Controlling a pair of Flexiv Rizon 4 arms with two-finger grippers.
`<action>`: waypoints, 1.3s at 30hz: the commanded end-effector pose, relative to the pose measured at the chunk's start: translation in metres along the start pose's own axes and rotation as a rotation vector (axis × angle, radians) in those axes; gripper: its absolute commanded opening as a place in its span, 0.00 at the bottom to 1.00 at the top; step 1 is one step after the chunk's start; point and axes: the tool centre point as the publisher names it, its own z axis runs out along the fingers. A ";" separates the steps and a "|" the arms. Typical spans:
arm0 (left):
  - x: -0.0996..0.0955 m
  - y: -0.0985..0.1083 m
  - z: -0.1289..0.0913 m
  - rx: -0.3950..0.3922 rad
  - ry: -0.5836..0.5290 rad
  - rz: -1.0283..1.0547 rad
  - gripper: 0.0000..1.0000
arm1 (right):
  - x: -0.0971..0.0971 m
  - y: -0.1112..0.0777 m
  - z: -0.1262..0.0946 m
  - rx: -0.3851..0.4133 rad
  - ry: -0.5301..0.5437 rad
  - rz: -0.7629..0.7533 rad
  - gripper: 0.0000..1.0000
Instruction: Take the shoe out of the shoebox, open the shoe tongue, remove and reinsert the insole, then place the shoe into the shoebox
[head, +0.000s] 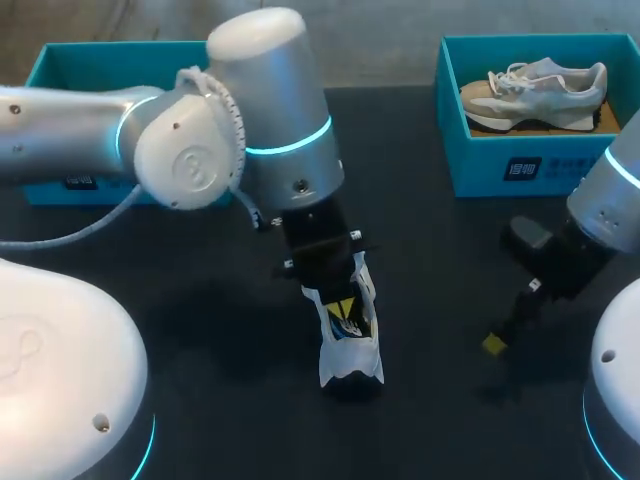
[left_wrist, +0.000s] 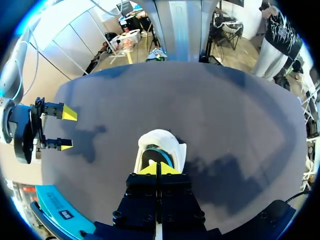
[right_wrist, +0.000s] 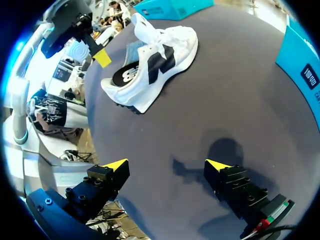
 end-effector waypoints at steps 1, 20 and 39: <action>-0.003 0.000 0.000 -0.003 0.047 0.000 0.00 | 0.001 -0.001 0.000 0.000 -0.003 0.001 1.00; -0.009 0.024 0.030 0.080 0.180 0.125 0.00 | 0.001 -0.001 0.000 0.000 -0.003 0.001 1.00; -0.005 0.027 0.035 0.095 0.206 0.202 0.00 | 0.001 -0.001 0.000 0.000 -0.003 0.001 1.00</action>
